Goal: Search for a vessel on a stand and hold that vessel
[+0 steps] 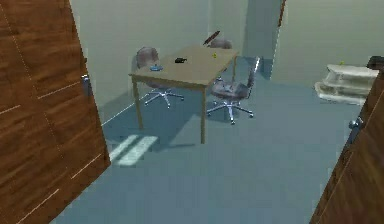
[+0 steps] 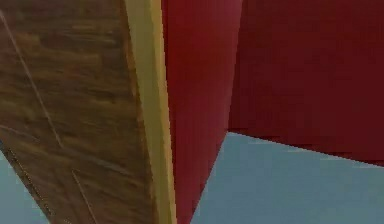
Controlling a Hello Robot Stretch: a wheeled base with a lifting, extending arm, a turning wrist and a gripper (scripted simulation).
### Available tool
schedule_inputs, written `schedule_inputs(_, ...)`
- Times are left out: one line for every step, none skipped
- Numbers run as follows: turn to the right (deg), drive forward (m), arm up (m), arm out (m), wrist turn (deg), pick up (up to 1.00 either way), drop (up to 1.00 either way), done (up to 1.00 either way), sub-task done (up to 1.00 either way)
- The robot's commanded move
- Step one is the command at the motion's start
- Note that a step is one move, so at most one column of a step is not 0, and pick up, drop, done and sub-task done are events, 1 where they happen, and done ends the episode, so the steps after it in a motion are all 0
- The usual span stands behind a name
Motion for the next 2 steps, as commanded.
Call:
schedule_inputs(9.0, 0.00, 0.00, 0.00, 0.0, 0.00, 0.00, 0.00, 0.00)
schedule_inputs(0.0, 1.00, 0.00, 0.00, 0.0, 0.00, 0.00, 0.00, 0.00)
